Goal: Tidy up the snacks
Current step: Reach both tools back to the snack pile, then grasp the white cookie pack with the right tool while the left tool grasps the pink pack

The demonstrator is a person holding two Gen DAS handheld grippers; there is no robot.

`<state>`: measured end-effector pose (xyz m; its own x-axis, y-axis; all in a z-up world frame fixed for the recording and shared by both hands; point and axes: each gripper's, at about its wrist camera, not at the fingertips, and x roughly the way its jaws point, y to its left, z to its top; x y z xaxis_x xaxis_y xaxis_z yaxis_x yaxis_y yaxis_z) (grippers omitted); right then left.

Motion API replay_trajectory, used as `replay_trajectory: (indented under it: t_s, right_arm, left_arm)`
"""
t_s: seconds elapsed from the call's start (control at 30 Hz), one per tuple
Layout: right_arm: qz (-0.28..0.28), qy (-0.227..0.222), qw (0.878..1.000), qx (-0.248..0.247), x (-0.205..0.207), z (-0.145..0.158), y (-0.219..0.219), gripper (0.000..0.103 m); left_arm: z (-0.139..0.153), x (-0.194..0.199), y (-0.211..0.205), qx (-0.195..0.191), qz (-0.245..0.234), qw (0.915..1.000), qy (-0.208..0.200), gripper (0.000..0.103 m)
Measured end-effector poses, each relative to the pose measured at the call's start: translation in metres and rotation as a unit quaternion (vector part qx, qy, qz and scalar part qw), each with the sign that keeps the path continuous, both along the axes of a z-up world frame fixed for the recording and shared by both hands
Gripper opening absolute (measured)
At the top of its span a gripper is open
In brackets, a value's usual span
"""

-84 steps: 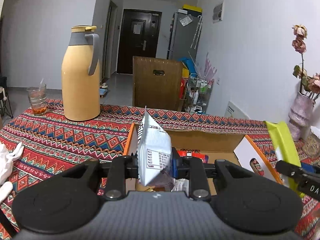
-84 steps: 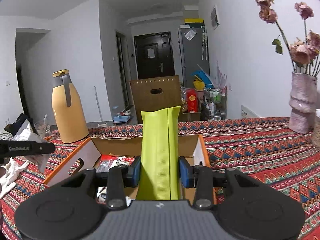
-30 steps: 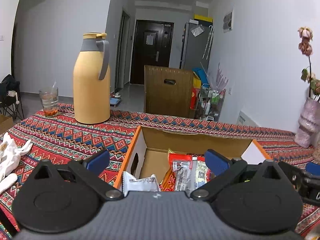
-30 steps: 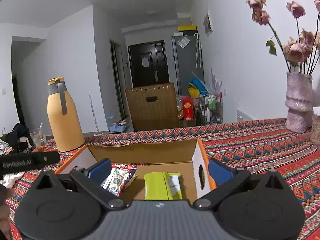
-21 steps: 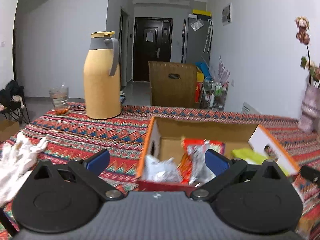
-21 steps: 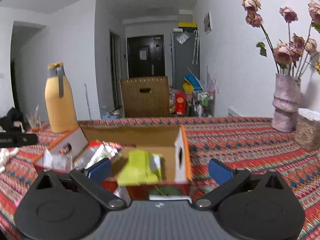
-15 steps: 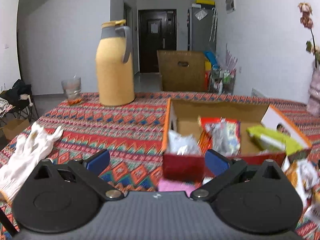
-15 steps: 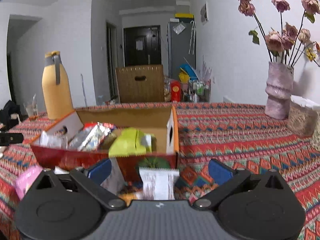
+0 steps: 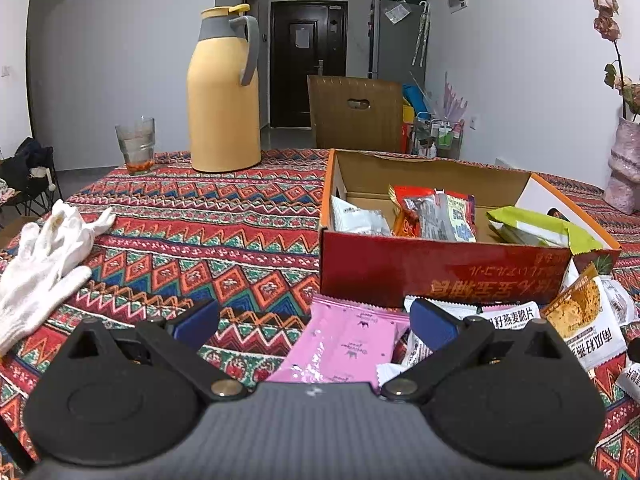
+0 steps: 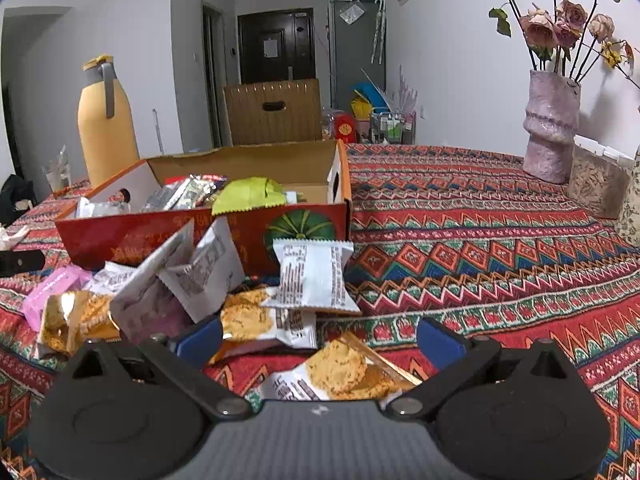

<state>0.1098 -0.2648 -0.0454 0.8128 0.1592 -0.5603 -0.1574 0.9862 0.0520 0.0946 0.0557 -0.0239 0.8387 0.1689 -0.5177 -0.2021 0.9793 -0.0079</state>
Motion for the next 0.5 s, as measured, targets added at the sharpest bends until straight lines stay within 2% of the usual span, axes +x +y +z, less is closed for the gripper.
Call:
replay_trajectory:
  t_s: [0.23,0.5]
  right_arm:
    - [0.002,0.028,1.000,-0.012,0.004,-0.009,0.004,0.103]
    - [-0.021,0.069,0.997,-0.026,0.017,-0.024,0.000,0.103]
  left_arm:
    - [-0.005,0.004,0.005,-0.021,-0.002,0.9997,0.013,0.103]
    - [-0.006,0.004,0.009,-0.032,0.000,0.9993,0.019,0.103]
